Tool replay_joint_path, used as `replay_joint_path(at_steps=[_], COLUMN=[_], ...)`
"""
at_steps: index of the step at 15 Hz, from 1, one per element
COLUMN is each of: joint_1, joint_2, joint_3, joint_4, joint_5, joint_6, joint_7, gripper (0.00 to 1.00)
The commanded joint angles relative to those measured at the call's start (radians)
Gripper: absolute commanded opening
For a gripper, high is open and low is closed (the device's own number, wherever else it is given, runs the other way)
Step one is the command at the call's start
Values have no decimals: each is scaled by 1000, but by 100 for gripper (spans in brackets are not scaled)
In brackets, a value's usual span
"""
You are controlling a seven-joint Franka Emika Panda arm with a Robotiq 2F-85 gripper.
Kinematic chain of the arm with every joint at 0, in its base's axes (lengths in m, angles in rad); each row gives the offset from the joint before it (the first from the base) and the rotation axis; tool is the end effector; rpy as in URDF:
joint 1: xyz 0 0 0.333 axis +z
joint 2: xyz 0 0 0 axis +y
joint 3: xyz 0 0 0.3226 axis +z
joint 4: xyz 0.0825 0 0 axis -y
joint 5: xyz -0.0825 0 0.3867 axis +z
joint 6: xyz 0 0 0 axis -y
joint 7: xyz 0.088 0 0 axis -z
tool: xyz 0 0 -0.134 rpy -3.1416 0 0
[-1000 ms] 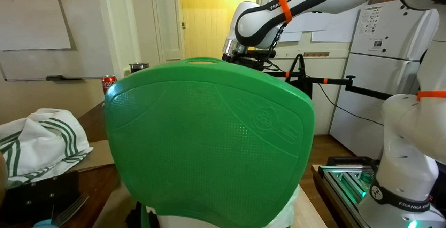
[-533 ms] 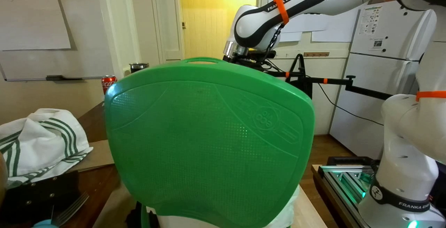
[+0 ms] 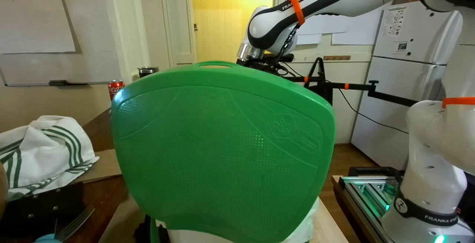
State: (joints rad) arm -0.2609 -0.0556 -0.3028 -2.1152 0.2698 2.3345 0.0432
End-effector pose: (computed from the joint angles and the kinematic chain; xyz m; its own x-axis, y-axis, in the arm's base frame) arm 0.4832 -0.2960 0.4457 0.6764 -0.6988 0.2328 -0.6486 -0.7149 -0.2612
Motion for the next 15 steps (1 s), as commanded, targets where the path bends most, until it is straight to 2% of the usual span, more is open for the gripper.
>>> replay_joint_path(at_steps=[1, 15], joint_1=[-4, -5], joint_2=[28, 52], joint_3=[2, 19], joint_4=[22, 49], joint_5=[43, 17], joint_6=[6, -9], joint_7=[-34, -39], gripper=[8, 8])
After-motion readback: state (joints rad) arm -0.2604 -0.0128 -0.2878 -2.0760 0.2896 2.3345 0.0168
